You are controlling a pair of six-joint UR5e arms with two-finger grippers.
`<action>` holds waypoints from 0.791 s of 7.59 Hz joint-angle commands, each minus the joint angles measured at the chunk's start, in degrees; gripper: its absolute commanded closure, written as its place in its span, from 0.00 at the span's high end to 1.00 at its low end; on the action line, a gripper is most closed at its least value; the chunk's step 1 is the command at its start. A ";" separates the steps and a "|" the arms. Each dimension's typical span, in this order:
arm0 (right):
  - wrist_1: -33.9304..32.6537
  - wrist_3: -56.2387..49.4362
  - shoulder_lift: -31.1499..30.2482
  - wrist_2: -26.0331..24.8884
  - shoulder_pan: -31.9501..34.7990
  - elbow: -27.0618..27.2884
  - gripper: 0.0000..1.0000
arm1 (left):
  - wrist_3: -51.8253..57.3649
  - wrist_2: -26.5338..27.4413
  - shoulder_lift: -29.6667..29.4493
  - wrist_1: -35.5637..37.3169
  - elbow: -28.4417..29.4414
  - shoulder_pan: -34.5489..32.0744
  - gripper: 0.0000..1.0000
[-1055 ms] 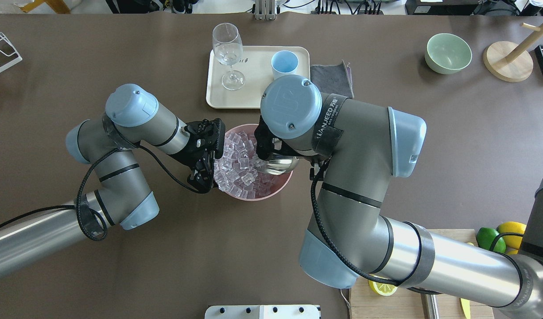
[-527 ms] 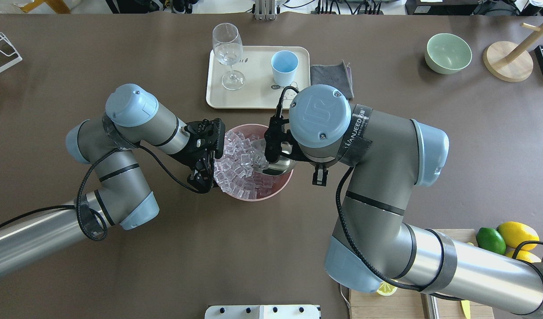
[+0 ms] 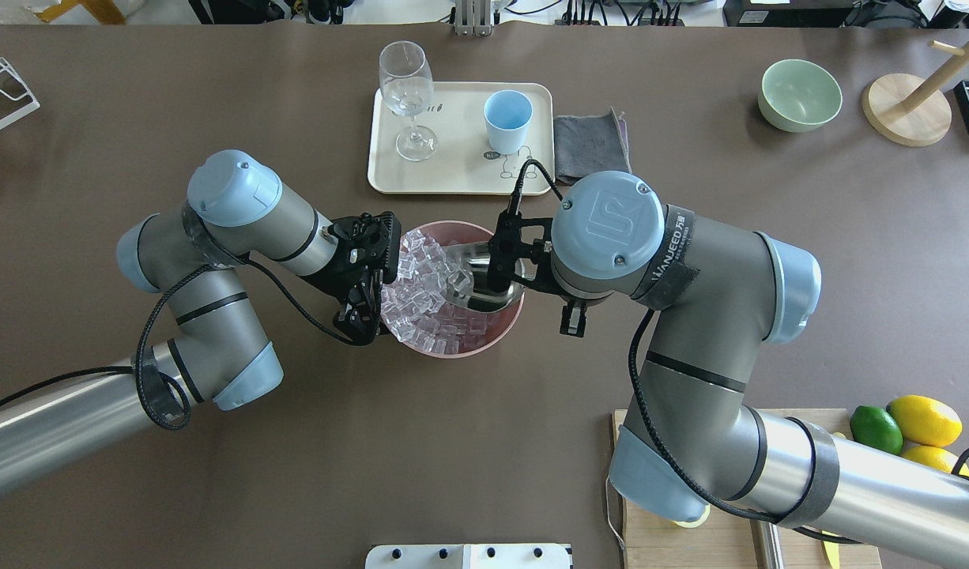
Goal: Put ice in cup with scoop
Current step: 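Push the scoop into the ice cubes with the right gripper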
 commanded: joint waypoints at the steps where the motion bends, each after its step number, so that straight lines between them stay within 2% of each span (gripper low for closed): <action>1: 8.88 0.86 -4.86 0.27 -0.11 0.02 0.00 | 0.00 -0.02 0.31 -0.09 0.00 0.00 0.99; 2: 10.83 0.86 -5.84 2.27 -0.11 0.10 0.00 | 0.09 -0.11 0.49 -0.35 -0.09 0.00 0.99; 6: 11.73 0.78 -7.08 5.27 -0.03 2.82 0.00 | 0.35 -0.37 2.77 -2.28 -0.53 -0.26 0.99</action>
